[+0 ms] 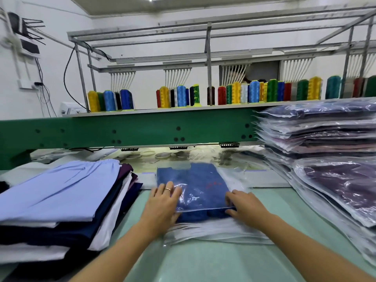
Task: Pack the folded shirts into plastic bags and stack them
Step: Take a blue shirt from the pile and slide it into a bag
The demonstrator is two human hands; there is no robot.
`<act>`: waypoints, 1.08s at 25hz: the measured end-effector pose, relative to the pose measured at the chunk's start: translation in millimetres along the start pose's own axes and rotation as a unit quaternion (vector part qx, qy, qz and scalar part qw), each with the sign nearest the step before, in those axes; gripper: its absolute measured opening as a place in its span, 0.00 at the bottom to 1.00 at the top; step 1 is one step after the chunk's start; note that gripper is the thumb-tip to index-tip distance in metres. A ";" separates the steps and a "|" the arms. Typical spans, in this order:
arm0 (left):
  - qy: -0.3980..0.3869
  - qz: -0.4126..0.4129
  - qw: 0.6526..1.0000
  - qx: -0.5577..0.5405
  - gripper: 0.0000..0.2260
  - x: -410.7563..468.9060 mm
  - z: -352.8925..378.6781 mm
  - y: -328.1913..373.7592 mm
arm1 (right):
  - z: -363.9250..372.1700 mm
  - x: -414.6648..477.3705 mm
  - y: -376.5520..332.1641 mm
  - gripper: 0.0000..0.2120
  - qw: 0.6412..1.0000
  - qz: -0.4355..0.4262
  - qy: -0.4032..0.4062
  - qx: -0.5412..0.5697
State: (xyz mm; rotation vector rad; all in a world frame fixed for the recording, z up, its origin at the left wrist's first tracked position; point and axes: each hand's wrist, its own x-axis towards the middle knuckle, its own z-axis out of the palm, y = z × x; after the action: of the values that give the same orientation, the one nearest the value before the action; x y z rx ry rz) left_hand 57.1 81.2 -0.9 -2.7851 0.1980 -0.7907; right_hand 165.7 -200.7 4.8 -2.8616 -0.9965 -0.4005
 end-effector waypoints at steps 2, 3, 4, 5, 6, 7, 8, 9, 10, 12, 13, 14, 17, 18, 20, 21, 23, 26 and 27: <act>-0.097 -0.054 0.994 0.018 0.13 -6.0 6.0 -11.6 | 1.3 2.9 -5.6 0.05 0.999 0.001 0.021 -0.042; -0.122 -0.046 0.991 0.027 0.10 -12.6 10.8 -16.5 | 1.2 3.6 -7.9 0.05 0.998 0.005 0.021 -0.064; -0.126 -0.035 0.991 0.011 0.09 -19.8 12.9 -21.5 | 1.1 4.8 -9.9 0.07 0.997 0.009 0.019 -0.077; -0.115 -0.026 0.993 -0.028 0.11 -26.7 13.3 -26.2 | 0.4 5.7 -10.7 0.08 0.997 0.015 0.018 -0.080; -0.111 -0.019 0.991 -0.077 0.13 -32.7 11.8 -31.9 | -1.0 6.9 -11.0 0.09 0.997 0.018 0.019 -0.077; -0.106 -0.010 0.985 -0.133 0.13 -37.6 7.8 -36.9 | -3.2 7.6 -10.7 0.09 0.997 0.016 0.021 -0.073; -0.107 -0.002 0.979 -0.172 0.12 -41.7 2.5 -39.2 | -4.7 8.0 -9.9 0.10 0.997 0.010 0.023 -0.070; -0.111 0.007 0.977 -0.182 0.12 -43.8 -1.2 -40.9 | -6.5 8.0 -8.8 0.10 0.997 -0.003 0.027 -0.072; -0.115 0.019 0.980 -0.163 0.10 -44.0 -4.0 -41.1 | -8.1 7.4 -7.5 0.10 0.996 -0.017 0.030 -0.081; -0.113 0.024 0.989 -0.089 0.08 -38.6 -6.8 -36.2 | -10.7 6.5 -3.2 0.10 0.993 -0.046 0.048 -0.099; -0.098 0.018 0.993 -0.066 0.06 -34.4 -8.9 -32.6 | -12.0 5.5 -0.1 0.10 0.991 -0.063 0.055 -0.103; -0.083 0.007 0.995 -0.058 0.04 -29.9 -11.8 -29.5 | -14.0 4.5 3.1 0.11 0.990 -0.082 0.059 -0.101; -0.066 -0.013 0.994 -0.083 0.04 -22.2 -20.7 -27.2 | -22.4 -1.3 13.0 0.14 0.984 -0.141 0.065 -0.088; -0.072 -0.018 0.992 -0.100 0.06 -21.6 -22.2 -28.1 | -24.0 -4.7 15.6 0.14 0.981 -0.154 0.067 -0.092; -0.104 -0.030 0.986 -0.124 0.09 -22.5 -23.5 -27.6 | -20.1 -14.1 19.6 0.13 0.977 -0.173 0.051 -0.112; -0.130 -0.027 0.983 -0.127 0.09 -24.1 -22.9 -26.5 | -14.5 -19.6 21.2 0.12 0.977 -0.178 0.033 -0.116; -0.190 0.004 0.974 -0.123 0.07 -29.2 -20.0 -26.0 | -4.4 -30.2 23.3 0.09 0.980 -0.177 -0.009 -0.086; -0.254 0.018 0.951 -0.174 0.03 -35.7 -20.3 -36.1 | -6.4 -37.1 26.6 0.03 0.985 -0.142 -0.094 -0.012; -0.279 0.013 0.939 -0.200 0.02 -34.5 -23.5 -40.8 | -10.2 -36.1 27.3 0.02 0.984 -0.122 -0.127 0.019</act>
State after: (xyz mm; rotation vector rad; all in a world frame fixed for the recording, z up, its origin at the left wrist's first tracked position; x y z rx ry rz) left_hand 18.1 122.7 12.1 -3.2364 0.3158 0.0866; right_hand 153.3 -245.4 4.9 -2.8139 -1.3880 -0.0286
